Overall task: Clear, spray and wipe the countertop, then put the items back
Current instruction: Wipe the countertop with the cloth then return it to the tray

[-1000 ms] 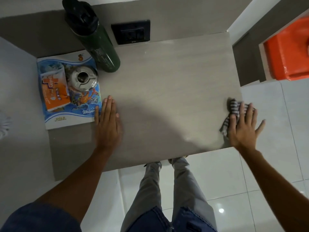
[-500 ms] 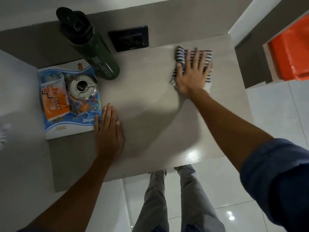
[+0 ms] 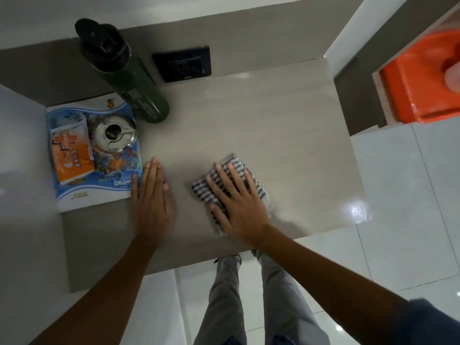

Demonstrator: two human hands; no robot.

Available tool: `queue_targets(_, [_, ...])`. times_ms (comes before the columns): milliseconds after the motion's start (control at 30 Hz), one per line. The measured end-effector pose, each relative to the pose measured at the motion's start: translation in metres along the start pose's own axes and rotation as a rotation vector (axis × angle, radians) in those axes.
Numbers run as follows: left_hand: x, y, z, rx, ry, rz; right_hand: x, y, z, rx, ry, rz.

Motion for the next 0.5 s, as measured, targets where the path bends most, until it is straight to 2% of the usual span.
queue_targets(100, [0.001, 0.000, 0.001, -0.009, -0.023, 0.010, 0.052, 0.016, -0.001, 0.010, 0.014, -0.069])
queue_targets(200, [0.003, 0.001, 0.003, -0.002, -0.024, 0.013, 0.090, 0.035, 0.002, 0.039, 0.033, -0.214])
queue_targets(367, [0.002, 0.001, 0.004, -0.017, -0.037, 0.009, 0.137, 0.078, 0.015, 0.094, 0.097, -0.480])
queue_targets(500, [0.002, 0.002, 0.005, -0.023, -0.032, 0.003, 0.166, 0.116, 0.028, 0.062, 0.171, -0.607])
Point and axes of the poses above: each hand's wrist, its own x-axis away from the middle knuckle, its own z-axis out of the back of the hand, y = z × x, the point moved 1 cm from there along -x, towards the middle knuckle, and after that the axes turned 13 degrees about z, right-handed, at the moved point
